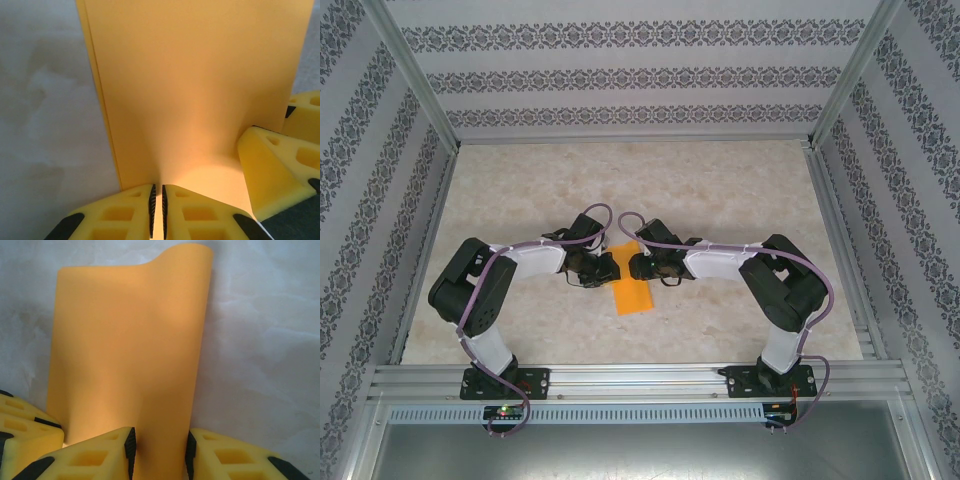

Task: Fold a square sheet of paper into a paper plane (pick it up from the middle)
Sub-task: Hold the square sheet of paper at the center of the table, then fold the square sheet of paper in half at the center of the table.

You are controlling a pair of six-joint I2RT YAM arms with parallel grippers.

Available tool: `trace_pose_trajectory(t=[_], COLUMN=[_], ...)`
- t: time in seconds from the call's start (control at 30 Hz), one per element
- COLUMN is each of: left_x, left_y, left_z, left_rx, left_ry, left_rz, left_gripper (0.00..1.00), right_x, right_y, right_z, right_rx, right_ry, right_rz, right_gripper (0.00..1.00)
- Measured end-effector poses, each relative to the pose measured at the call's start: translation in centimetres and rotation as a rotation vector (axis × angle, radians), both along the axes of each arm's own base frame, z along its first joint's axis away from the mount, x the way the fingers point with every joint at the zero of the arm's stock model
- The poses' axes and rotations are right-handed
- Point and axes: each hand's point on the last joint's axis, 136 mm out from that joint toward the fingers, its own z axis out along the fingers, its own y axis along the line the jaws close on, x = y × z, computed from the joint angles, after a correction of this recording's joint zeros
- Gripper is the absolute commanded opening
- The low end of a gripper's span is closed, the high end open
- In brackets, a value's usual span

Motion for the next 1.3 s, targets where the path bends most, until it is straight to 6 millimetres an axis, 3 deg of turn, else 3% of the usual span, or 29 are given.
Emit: trace_pose_trajectory(t=[0.33,0.5,0.67,0.8,1.0,1.3], left_x=[0.0,0.1,0.2,0.3,0.3,0.3], left_y=[-0.1,-0.2,-0.3,-0.4,-0.4,-0.5], left_z=[-0.3,-0.4,-0.3,-0.4,-0.4,-0.4], left_rx=[0.003,0.002,0.000,-0.002,-0.002,-0.004], left_ry=[-0.012,-0.017,-0.023,-0.025,-0.024,-0.030], left_rz=[-0.027,-0.040,-0.052,-0.058,-0.060,-0.071], left_gripper=[0.17,0.17,0.17,0.17,0.17,0.17], right_x=[-0.1,-0.3,-0.3,-1.2,-2.3,-2.7], right_y=[0.0,-1.2,-2.1,-0.6,0.6,0.2], right_z=[0.4,1.6,4.8,6.4,4.6,0.7], right_rx=[0.004,-0.002,0.069,0.205,0.267,0.216], right_ry=[0.000,-0.008,-0.039,-0.002,0.121,0.213], right_rz=[0.002,-0.006,-0.032,-0.023,-0.035,-0.055], right_gripper=[0.45,0.49,0.41,0.29,0.20,0.18])
